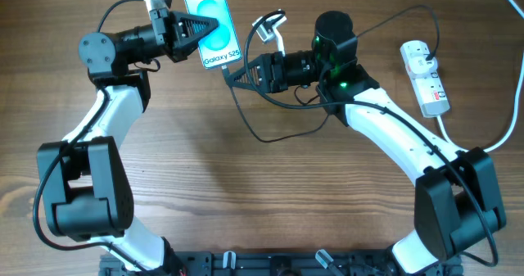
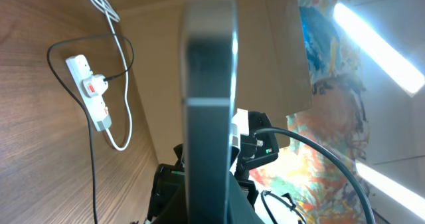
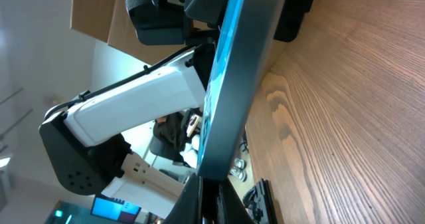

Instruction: Plug charger to phone and switch on socket

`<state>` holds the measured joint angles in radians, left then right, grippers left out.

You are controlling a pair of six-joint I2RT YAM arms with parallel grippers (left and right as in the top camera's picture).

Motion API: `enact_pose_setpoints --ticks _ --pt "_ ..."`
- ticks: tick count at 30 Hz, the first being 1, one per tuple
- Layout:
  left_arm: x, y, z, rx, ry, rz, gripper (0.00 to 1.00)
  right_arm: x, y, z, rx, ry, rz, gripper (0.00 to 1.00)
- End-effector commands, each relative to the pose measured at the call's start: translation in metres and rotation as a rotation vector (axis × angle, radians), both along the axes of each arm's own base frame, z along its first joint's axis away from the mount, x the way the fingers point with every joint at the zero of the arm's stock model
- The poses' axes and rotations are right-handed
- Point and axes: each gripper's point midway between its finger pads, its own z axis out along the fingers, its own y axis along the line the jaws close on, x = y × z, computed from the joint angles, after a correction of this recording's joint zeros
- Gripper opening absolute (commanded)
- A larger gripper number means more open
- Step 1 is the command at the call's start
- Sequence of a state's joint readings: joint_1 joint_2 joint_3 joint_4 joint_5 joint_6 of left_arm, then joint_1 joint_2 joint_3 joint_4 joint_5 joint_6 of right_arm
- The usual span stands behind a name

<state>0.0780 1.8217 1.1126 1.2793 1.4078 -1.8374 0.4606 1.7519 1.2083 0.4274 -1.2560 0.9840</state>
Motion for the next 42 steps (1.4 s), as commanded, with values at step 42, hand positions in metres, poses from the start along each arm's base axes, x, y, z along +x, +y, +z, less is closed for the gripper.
enact_pose_setpoints --ticks 42 --pt "-0.025 -0.003 -0.008 0.103 -0.08 -0.135 0.04 0.041 0.002 0.011 0.015 -0.026 -0.235 0.04"
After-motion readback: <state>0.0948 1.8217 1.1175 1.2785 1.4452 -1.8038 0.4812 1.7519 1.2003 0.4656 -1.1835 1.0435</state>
